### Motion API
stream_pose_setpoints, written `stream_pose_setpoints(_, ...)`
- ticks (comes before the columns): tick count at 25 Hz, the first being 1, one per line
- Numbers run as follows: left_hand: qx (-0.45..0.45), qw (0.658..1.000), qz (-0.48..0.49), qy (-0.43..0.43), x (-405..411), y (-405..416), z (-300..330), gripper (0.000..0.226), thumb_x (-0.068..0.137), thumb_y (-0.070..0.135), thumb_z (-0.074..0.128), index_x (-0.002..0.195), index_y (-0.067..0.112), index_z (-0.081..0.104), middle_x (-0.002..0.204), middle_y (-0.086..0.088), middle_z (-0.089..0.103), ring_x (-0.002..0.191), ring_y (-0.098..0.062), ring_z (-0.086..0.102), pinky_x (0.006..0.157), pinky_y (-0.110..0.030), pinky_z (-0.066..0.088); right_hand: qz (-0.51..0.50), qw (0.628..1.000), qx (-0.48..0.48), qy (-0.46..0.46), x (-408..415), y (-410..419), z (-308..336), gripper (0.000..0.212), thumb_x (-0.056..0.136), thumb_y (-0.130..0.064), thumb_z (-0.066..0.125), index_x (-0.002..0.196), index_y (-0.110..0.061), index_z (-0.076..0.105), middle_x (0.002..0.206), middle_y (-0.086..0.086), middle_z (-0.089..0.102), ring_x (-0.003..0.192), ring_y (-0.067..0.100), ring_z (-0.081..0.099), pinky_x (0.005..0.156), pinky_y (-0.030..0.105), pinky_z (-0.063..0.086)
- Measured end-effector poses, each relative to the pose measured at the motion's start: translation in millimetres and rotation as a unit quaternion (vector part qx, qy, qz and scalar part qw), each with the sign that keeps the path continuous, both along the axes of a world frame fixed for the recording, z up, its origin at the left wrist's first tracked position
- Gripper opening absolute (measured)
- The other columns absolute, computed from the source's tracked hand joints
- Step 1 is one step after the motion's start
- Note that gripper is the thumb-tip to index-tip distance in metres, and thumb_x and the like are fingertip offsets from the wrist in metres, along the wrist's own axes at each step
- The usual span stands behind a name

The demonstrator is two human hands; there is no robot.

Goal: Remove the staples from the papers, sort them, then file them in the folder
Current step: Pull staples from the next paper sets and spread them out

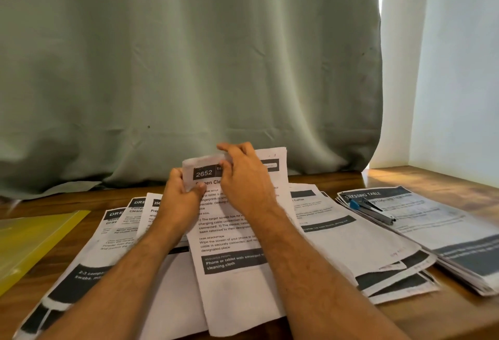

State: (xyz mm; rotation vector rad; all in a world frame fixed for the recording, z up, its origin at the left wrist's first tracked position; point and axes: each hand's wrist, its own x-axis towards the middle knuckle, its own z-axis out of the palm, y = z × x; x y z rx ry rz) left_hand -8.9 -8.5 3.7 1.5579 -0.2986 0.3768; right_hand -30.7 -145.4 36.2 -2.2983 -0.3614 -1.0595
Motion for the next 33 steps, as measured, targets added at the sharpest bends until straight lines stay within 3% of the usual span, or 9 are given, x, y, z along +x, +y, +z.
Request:
stream_pose_setpoints(4,-0.047,0.998,-0.029,0.034,-1,0,2,0.029,0.097,-0.002,0.056,0.111,0.020,0.045,0.102,-0.009,0.069,0.082,-0.023,0.071,0.064,-0.040,0.058,0.006,1.000,0.006,0.008,3,-5,1,0.024,0.102,-0.030,0.049,0.120,-0.020,0.060,0.117,-0.006,0.054,0.096,0.007,0.054,0.095,0.030,0.051)
stream_pose_setpoints(8,-0.065,0.996,-0.046,0.037,-1,0,2,0.027,0.097,-0.004,0.048,0.116,0.015,0.047,0.100,-0.012,0.068,0.080,-0.026,0.070,0.061,-0.038,0.059,0.006,0.999,-0.050,0.009,-2,0,2,0.026,0.102,-0.033,0.047,0.122,-0.022,0.061,0.109,-0.004,0.059,0.094,0.009,0.055,0.090,0.029,0.051)
stream_pose_setpoints(11,-0.139,0.986,-0.085,0.037,-1,-4,-4,0.020,0.104,0.011,0.037,0.114,0.006,0.054,0.100,-0.018,0.069,0.094,-0.037,0.065,0.073,-0.040,0.059,-0.034,0.999,-0.037,-0.014,-8,-3,15,0.026,0.101,-0.030,0.050,0.119,-0.022,0.067,0.104,-0.001,0.065,0.091,0.015,0.061,0.085,0.031,0.052)
stream_pose_setpoints(13,-0.172,0.974,-0.138,0.045,-6,-12,-5,0.035,0.109,0.023,0.029,0.105,0.006,0.059,0.095,-0.010,0.072,0.094,-0.029,0.067,0.073,-0.033,0.059,-0.056,0.998,-0.039,-0.009,-11,-9,37,0.022,0.096,-0.023,0.056,0.110,-0.022,0.072,0.101,0.001,0.072,0.090,0.019,0.066,0.086,0.031,0.054)
stream_pose_setpoints(15,-0.073,0.986,-0.141,0.057,-13,-17,-7,0.050,0.110,0.038,0.023,0.101,0.018,0.067,0.098,0.003,0.075,0.090,-0.013,0.070,0.081,-0.028,0.055,-0.077,0.995,-0.061,0.034,-13,-19,67,0.022,0.090,-0.018,0.059,0.104,-0.022,0.075,0.099,0.001,0.075,0.091,0.022,0.067,0.087,0.032,0.055)
stream_pose_setpoints(17,0.118,0.981,-0.144,0.057,-11,-17,-16,0.050,0.106,0.052,0.025,0.107,0.033,0.071,0.107,0.011,0.073,0.102,-0.005,0.065,0.093,-0.028,0.046,-0.103,0.988,-0.096,0.067,-15,-36,92,0.022,0.085,-0.018,0.061,0.099,-0.023,0.077,0.097,0.001,0.075,0.091,0.021,0.067,0.086,0.031,0.055)
stream_pose_setpoints(21,0.429,0.891,-0.144,0.034,-4,-14,-29,0.030,0.093,0.055,0.060,0.116,0.039,0.070,0.118,0.019,0.068,0.108,0.000,0.061,0.101,-0.029,0.047,-0.135,0.976,-0.101,0.140,-14,-85,89,0.014,0.087,-0.016,0.063,0.091,-0.020,0.076,0.086,0.001,0.073,0.078,0.017,0.068,0.080,0.035,0.059)
stream_pose_setpoints(26,0.467,0.877,-0.112,0.010,-7,-17,-26,0.031,0.091,0.048,0.067,0.121,0.039,0.066,0.127,0.019,0.059,0.115,-0.001,0.054,0.098,-0.025,0.042,-0.115,0.973,0.010,0.198,-16,-140,12,0.010,0.087,-0.015,0.066,0.081,-0.021,0.071,0.079,-0.004,0.071,0.074,0.013,0.069,0.077,0.037,0.061)
stream_pose_setpoints(33,0.488,0.871,0.002,-0.051,-1,-25,-19,0.014,0.094,0.037,0.067,0.107,0.037,0.070,0.113,0.020,0.066,0.104,0.000,0.059,0.097,-0.027,0.048,-0.073,0.953,-0.035,0.291,-17,-161,-20,0.016,0.085,-0.006,0.068,0.080,-0.021,0.067,0.087,-0.004,0.067,0.079,0.018,0.065,0.075,0.035,0.061)
